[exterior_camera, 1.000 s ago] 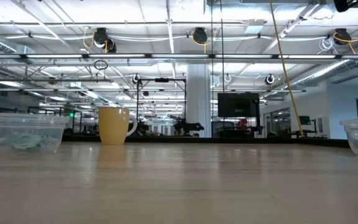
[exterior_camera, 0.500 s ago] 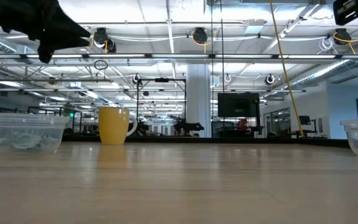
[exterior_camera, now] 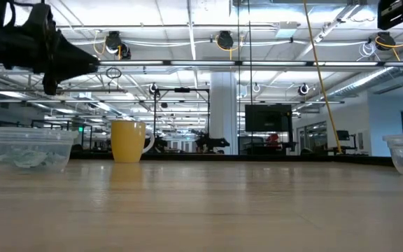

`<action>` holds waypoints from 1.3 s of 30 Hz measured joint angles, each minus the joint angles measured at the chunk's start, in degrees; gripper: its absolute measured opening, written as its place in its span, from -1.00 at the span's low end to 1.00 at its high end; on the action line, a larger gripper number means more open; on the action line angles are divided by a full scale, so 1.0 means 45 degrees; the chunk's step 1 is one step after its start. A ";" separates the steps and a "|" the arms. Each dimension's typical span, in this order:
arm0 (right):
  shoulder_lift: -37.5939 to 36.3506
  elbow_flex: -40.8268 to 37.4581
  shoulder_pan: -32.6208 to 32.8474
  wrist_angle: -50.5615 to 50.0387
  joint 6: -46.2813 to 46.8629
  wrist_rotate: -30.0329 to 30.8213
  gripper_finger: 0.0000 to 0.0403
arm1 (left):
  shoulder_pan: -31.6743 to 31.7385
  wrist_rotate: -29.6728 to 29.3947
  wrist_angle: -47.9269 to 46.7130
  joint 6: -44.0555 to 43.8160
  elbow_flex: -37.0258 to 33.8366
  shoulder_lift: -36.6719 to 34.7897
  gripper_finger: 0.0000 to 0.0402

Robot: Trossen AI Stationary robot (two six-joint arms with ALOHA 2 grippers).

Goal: Pick and place items into bin
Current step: Return to Home Position

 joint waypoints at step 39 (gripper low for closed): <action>0.0005 -0.4127 -0.0010 0.2587 0.1708 -0.5014 -0.61 | 0.0141 0.0183 0.1074 -0.0541 -0.1162 0.0061 -0.44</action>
